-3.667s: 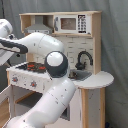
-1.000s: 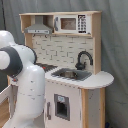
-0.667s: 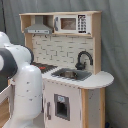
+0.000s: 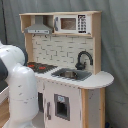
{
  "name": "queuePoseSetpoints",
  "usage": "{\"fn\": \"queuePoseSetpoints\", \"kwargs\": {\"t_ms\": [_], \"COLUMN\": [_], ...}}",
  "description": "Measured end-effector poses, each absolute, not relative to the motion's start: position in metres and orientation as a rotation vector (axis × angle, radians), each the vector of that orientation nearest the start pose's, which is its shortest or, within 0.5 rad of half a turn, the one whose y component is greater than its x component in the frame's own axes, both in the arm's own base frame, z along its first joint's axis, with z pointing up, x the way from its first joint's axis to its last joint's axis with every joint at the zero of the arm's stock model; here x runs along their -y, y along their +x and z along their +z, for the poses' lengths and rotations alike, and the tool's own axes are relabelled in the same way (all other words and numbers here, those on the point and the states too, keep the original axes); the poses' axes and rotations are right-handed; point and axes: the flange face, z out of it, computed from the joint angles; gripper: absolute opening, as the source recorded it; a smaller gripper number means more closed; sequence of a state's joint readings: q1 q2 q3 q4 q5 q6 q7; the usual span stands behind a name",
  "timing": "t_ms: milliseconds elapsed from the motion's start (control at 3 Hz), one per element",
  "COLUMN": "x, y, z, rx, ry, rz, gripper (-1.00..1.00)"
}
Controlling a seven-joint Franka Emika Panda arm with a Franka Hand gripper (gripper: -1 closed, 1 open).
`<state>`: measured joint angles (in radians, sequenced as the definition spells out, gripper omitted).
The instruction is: Play with the kitchen
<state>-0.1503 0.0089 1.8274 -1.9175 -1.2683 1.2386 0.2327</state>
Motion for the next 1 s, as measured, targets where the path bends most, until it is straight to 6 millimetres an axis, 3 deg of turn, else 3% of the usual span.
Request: {"fn": "queuePoseSetpoints", "kwargs": {"t_ms": [1000], "x": [-0.539], "y": [0.062], "z": [0.528], "rx": [-1.257], "ry": [1.094], "rz": [0.777], "gripper": [1.00]}}
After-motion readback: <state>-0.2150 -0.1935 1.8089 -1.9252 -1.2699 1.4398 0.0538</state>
